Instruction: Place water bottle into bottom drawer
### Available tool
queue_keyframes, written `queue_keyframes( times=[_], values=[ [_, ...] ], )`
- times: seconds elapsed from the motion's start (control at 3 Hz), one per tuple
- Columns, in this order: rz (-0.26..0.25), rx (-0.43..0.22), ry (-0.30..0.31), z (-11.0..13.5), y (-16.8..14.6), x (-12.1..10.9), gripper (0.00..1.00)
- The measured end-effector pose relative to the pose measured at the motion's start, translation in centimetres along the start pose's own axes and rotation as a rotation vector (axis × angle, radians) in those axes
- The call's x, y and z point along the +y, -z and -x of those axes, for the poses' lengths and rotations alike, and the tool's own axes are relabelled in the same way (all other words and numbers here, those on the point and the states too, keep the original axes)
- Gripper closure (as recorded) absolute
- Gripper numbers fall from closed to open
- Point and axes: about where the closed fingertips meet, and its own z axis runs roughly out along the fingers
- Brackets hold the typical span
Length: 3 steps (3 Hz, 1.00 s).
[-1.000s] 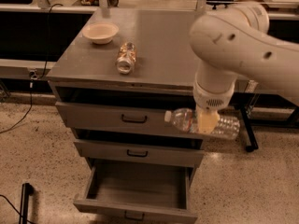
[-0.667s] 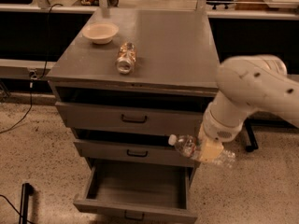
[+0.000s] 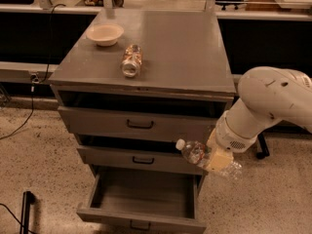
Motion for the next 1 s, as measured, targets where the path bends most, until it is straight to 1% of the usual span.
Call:
queue_keyframes(
  times=[0.33,0.67,1.0],
  values=[
    [0.030,-0.097,-0.019,-0.1,-2.3,-0.2,1.00],
    [0.081,-0.347,-0.041,1.3,-8.2,-0.1,1.00],
    [0.094,-0.556,-0.030,4.6,-13.9,-0.6,1.00]
  ],
)
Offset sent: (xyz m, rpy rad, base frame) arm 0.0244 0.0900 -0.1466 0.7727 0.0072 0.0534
